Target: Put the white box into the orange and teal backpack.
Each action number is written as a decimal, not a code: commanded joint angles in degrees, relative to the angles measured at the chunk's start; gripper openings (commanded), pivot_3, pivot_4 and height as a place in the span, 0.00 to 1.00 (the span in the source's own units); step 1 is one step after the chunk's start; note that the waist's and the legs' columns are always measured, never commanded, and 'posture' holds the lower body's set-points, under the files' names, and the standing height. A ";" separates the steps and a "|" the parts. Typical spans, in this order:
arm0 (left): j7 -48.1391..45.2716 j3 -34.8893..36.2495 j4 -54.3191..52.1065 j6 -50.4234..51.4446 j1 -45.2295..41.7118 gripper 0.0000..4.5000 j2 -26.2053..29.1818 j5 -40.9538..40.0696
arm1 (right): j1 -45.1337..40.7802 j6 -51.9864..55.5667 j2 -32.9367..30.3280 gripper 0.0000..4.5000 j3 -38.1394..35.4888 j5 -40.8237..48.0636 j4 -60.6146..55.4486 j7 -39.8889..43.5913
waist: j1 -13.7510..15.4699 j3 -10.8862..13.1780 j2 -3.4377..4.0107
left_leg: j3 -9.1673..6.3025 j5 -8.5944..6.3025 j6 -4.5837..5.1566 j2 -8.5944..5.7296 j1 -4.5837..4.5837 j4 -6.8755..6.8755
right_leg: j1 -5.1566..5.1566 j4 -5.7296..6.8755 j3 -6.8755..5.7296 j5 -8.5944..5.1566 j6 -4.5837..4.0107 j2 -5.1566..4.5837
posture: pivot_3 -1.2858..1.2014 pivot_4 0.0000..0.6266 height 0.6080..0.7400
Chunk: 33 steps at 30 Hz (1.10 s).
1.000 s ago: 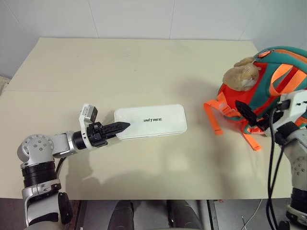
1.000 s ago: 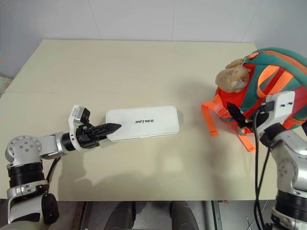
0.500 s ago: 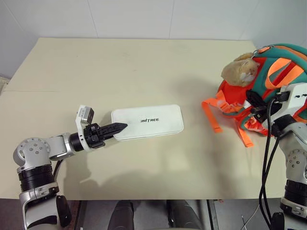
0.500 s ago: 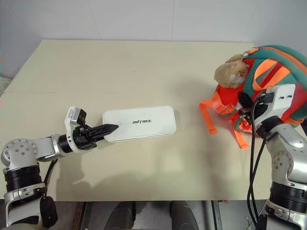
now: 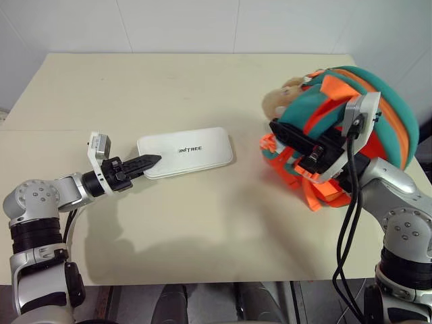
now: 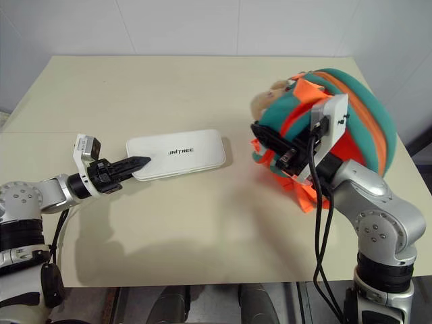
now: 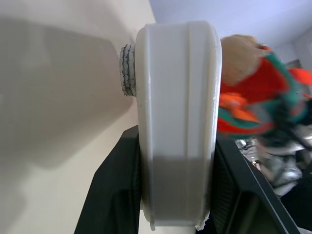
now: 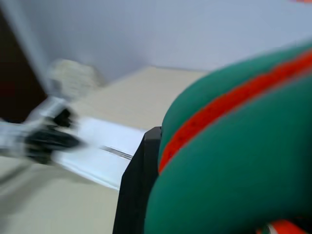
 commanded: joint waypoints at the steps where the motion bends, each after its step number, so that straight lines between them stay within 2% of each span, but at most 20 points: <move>1: -3.27 0.58 1.58 -2.67 -2.25 0.31 2.69 0.86 | -3.01 0.76 -2.39 0.00 -1.42 8.86 -3.66 0.03 | -0.04 0.00 0.00 | 0.01 0.00 0.00 0.00 -0.03 -0.02 | -0.03 -0.01 0.00 0.00 0.00 -0.01 | 0.52 0.24 1.00; 5: -5.07 0.05 3.43 -4.05 -3.09 0.31 4.18 2.33 | -4.38 1.36 -5.60 0.00 -1.93 21.37 -4.86 -0.33 | 0.03 0.00 0.00 | 0.02 0.00 0.01 0.00 -0.11 -0.07 | -0.13 -0.01 0.00 -0.04 -0.02 -0.02 | 0.52 0.24 1.00; 8: -6.49 -0.38 4.95 -5.12 -3.60 0.31 5.29 3.44 | -2.22 1.28 -9.03 0.00 -3.08 30.40 -5.50 0.76 | 0.04 0.00 0.00 | 0.02 -0.01 0.02 0.01 -0.23 -0.07 | -0.24 0.01 0.00 -0.06 -0.03 -0.02 | 0.52 0.24 1.00; 12: -8.05 -0.16 5.92 -5.56 -4.12 0.31 6.80 4.28 | 1.63 2.58 -15.36 0.00 -3.46 32.21 -7.12 6.77 | 0.03 0.00 0.00 | 0.00 0.00 0.03 0.02 -0.72 0.13 | -0.67 0.12 -0.05 -0.06 -0.03 -0.01 | 0.52 0.24 1.00; 16: -9.98 -0.28 5.86 -5.52 -4.12 0.31 8.85 4.53 | 5.47 2.57 -20.08 0.00 -3.56 32.79 -9.07 13.21 | 0.18 0.00 -0.01 | -0.01 -0.01 0.06 0.02 -0.81 0.26 | -0.71 0.16 -0.07 -0.05 -0.02 -0.01 | 0.52 0.24 1.00; 23: -12.61 -0.08 4.47 -6.52 -3.88 0.31 12.14 4.61 | 11.90 0.75 -23.54 0.00 -2.83 24.28 -11.80 26.13 | 0.22 0.00 -0.01 | -0.03 0.02 0.09 0.01 -0.78 0.41 | -0.70 0.36 -0.07 -0.05 -0.02 0.01 | 0.52 0.24 1.00; 33: -16.85 4.43 -3.52 -9.53 -0.18 0.31 15.06 1.96 | 15.38 -5.44 -22.91 0.00 0.85 10.31 -8.93 34.16 | 0.34 -0.01 -0.01 | -0.04 0.02 0.09 0.01 -0.78 0.49 | -0.71 0.45 -0.07 -0.06 -0.01 0.03 | 0.52 0.24 1.00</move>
